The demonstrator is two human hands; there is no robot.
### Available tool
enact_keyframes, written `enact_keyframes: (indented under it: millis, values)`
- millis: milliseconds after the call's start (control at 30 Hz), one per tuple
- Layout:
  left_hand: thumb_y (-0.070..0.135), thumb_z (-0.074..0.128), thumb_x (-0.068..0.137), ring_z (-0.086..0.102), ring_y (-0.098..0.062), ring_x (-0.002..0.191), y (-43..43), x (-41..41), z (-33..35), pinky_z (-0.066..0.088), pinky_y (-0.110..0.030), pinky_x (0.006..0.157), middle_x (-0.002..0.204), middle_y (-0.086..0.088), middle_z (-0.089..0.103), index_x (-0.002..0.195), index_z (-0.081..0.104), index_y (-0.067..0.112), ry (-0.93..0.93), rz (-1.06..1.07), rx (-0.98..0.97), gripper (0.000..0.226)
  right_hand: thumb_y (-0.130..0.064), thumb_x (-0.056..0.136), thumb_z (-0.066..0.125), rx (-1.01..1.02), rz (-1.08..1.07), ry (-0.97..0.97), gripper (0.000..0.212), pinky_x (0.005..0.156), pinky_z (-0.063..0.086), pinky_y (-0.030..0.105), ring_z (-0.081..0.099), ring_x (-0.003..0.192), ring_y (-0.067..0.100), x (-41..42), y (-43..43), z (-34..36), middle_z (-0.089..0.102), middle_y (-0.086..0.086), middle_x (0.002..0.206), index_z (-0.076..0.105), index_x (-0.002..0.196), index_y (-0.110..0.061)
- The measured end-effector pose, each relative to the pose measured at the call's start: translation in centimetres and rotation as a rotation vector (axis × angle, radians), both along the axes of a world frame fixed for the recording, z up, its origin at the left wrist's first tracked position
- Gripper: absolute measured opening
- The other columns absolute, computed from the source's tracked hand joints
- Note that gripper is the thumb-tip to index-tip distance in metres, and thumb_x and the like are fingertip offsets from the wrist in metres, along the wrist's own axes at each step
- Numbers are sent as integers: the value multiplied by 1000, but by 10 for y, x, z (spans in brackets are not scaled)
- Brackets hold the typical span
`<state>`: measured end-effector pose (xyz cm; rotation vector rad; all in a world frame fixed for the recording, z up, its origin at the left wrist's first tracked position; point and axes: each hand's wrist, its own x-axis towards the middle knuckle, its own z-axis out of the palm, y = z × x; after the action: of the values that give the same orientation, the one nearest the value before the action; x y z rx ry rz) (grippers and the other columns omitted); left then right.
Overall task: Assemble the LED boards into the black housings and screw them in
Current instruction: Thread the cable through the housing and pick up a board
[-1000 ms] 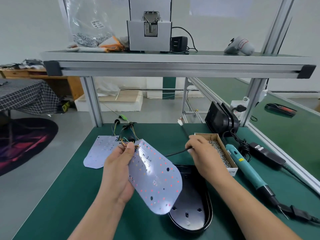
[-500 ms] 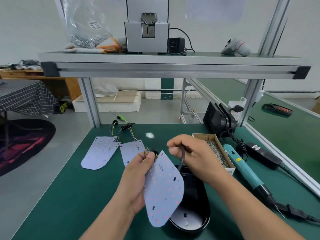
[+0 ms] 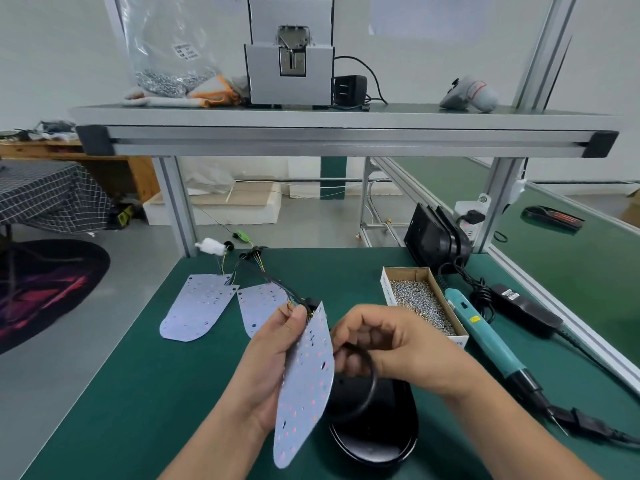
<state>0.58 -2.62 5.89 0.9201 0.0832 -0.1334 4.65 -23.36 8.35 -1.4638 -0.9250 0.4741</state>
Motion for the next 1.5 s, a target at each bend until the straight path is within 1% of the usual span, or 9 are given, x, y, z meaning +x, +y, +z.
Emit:
enact_keyframes:
  millis: [133, 233, 400, 567, 733, 1000, 1100, 1300, 1500]
  values:
    - [27, 63, 102, 59, -24, 53, 3, -1, 1, 51, -27, 48, 75, -14, 62, 110, 57, 7, 27, 1, 151, 22, 11, 99, 53, -27, -158, -51, 39, 77, 56, 26, 70, 81, 13, 6, -5, -2, 77, 2, 97, 73, 120, -14]
    - [31, 73, 93, 57, -23, 59, 5, -1, 2, 51, -27, 52, 84, -16, 60, 107, 61, 5, 38, -41, 229, 32, -4, 100, 57, -173, -591, -501, 49, 81, 51, 23, 63, 84, 11, 22, 0, -1, 67, -14, 106, 66, 136, -35]
    - [26, 85, 89, 52, -23, 65, 4, -6, 3, 48, -30, 58, 86, -17, 52, 95, 62, 9, -18, -210, 318, 29, -17, 98, 53, -687, -628, -978, 66, 75, 52, 39, 48, 91, 16, 41, 23, -3, 37, -11, 106, 36, 154, -47]
    - [30, 80, 86, 49, -23, 64, 8, -7, 6, 44, -31, 59, 82, -14, 52, 102, 62, 10, -37, -293, 341, 31, -38, 91, 34, -674, -693, -852, 39, 73, 51, 38, 47, 90, 17, 44, 19, -20, 35, -13, 102, 59, 121, -37]
    - [21, 77, 95, 55, -19, 52, 2, -3, 3, 50, -26, 50, 74, -10, 59, 90, 65, 18, -25, -58, 332, 14, -18, 96, 72, -679, -898, -897, 7, 69, 51, 41, 54, 95, 23, 51, -1, -22, 53, 2, 113, 72, 103, -18]
    - [21, 70, 102, 60, -23, 59, 9, 8, -7, 56, -32, 55, 83, -11, 66, 95, 64, 18, -16, 304, 276, 9, -41, 93, 72, -538, -870, -552, 23, 65, 42, 25, 55, 69, 8, 38, -3, -9, 61, -11, 73, 57, 81, -28]
    - [23, 69, 103, 62, -23, 59, 8, 8, -10, 57, -33, 54, 83, -9, 69, 98, 64, 15, 27, 278, 273, 10, -36, 94, 74, -452, -871, -391, 21, 63, 45, 34, 53, 59, 7, 32, -3, -6, 60, -13, 69, 58, 81, -28]
    - [26, 67, 104, 63, -24, 77, 3, 10, -19, 56, -40, 75, 91, -3, 75, 93, 65, 21, -81, 394, 324, 13, -33, 99, 70, -390, -1041, -871, 12, 69, 48, 36, 53, 75, 11, 22, -7, -1, 59, -11, 85, 67, 94, -22]
    - [25, 63, 105, 61, -17, 65, 15, 13, -20, 54, -27, 57, 75, 4, 64, 73, 67, 25, -3, 427, 162, 32, -28, 106, 60, 70, -951, -29, 25, 57, 52, 27, 58, 56, 13, 33, -18, 0, 63, -4, 66, 59, 85, -14]
